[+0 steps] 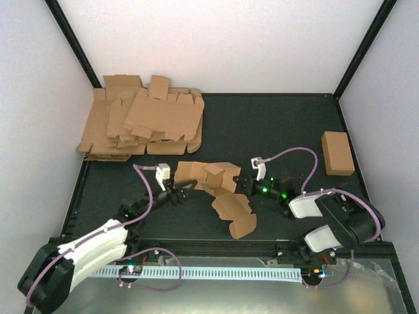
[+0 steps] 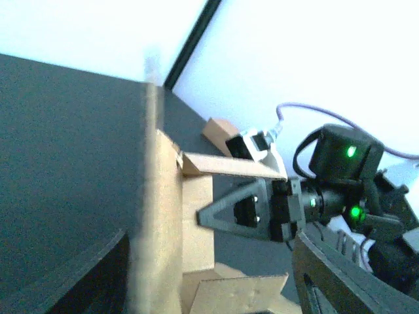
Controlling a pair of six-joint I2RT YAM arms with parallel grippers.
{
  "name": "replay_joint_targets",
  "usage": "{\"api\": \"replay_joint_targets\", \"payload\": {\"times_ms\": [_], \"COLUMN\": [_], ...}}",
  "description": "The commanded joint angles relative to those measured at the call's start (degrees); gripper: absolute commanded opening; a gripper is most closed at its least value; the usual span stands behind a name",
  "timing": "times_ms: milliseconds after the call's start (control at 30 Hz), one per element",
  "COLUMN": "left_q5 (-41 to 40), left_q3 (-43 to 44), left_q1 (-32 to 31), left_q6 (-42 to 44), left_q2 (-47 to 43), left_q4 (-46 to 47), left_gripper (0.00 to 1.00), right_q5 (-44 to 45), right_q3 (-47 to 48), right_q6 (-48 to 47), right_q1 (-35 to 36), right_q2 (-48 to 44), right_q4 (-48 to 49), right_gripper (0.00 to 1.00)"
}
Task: Fold the paper box
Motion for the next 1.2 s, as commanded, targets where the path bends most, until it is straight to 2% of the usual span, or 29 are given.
{"api": "replay_joint_targets", "payload": {"times_ms": [0, 67, 200, 300, 367, 400, 500, 700, 900, 1000, 1167], "left_q5": [-6.5, -6.7, -6.8, -7.0, -6.2, -5.6, -4.1, -1.7, 1.0, 1.2, 1.4], "left_q3": [-0.4, -0.6, -0.7, -0.7, -0.8, -0.8, -2.0, -5.0, -5.8, -5.9, -7.1], "left_q1": [-0.2, -0.2, -0.2, -0.3, -0.3, -0.2, -0.3, -0.4, -0.4, -0.4, -0.5], "left_q6": [-1.3, -1.8, -2.2, -2.2, -2.3, -2.3, -3.2, -4.2, -2.3, -0.6, 0.2], "left_q2": [-5.8, -6.6, -6.9, -6.4, -5.6, -5.2, -3.3, 2.7, 3.5, 2.2, 0.4], "left_q4": [-5.0, -5.3, -5.9, -6.3, -5.8, -5.3, -2.2, 4.8, 6.4, 4.2, 3.3], "left_gripper": [0.61, 0.50, 0.37, 0.19, 0.04, 0.02, 0.02, 0.02, 0.02, 0.02, 0.02], "right_q5": [1.6, 1.5, 1.3, 1.6, 1.9, 2.0, 2.0, 0.5, 2.4, 2.3, 3.5], "right_q3": [-1.0, -1.0, -1.3, -1.6, -1.6, -1.6, -1.4, 0.2, 3.0, 3.2, 4.7], "right_q6": [-1.6, -1.3, -1.5, -2.1, -2.2, -2.1, -1.0, 2.2, 1.1, 1.9, 2.2], "right_q1": [0.8, 1.0, 1.3, 1.6, 1.6, 1.7, 1.8, 1.9, 3.2, 4.1, 5.1], "right_q2": [-2.0, -2.7, -4.6, -5.6, -5.5, -5.1, -2.6, 7.6, 10.2, 11.1, 12.5], "right_q4": [2.0, 2.2, 1.9, 1.3, 1.3, 1.6, 3.8, 11.1, 6.1, 6.9, 6.0], "right_gripper": [0.06, 0.06, 0.06, 0.08, 0.14, 0.16, 0.24, 0.23, 0.31, 0.37, 0.37]}}
